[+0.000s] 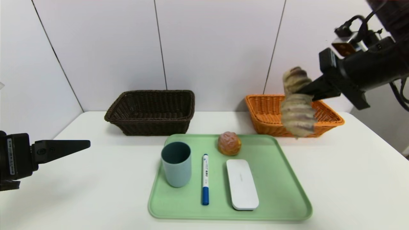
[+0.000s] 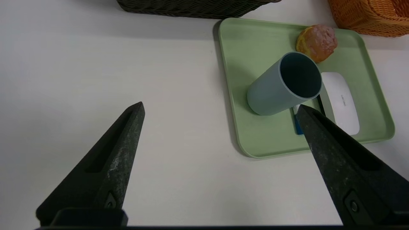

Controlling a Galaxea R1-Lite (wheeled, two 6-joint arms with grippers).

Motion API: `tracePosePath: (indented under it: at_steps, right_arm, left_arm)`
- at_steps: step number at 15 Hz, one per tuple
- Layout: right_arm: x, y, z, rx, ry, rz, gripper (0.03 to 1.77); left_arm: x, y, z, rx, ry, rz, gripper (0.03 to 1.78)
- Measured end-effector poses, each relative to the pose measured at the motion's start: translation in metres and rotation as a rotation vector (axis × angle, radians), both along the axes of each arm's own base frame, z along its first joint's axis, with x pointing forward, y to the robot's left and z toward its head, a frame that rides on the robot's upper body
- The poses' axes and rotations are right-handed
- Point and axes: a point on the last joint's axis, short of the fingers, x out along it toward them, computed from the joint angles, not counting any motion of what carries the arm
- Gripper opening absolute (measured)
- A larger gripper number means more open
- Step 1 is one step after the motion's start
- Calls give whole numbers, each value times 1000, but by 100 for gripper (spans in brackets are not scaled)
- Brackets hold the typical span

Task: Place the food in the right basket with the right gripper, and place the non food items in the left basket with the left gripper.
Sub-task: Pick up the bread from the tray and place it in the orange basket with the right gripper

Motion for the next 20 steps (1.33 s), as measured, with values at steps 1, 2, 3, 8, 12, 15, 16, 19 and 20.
tracePosePath:
  at_steps: [1,2,3,8,12,15,16,19,20]
  right_arm:
    - [8,-8,7,46,-68,-42,10]
    - [19,-15,11,96,-119,-97,10]
    - [31,-21,12,149,-143,-155,10]
    - [96,-41,-12,413,-81,-435,10]
    - [135,-53,-41,507,-29,-617,10]
    - [156,-64,-67,533,52,-708,10]
    - [161,-68,-77,528,79,-732,10]
    - [171,-73,-97,485,131,-818,10]
    - [172,-73,-103,474,150,-827,10]
  left_arm:
    - [-1,0,0,0,-2,0,169]
    - [-1,0,0,0,-3,0,169]
    - [-2,0,1,-1,-4,0,169]
    - [-6,1,0,1,5,0,169]
    - [-6,1,0,1,5,0,169]
    - [-4,1,-1,2,11,-1,169]
    - [-3,1,-2,3,14,-1,169]
    - [-1,0,-3,4,23,0,169]
    - [0,0,-4,5,24,1,169]
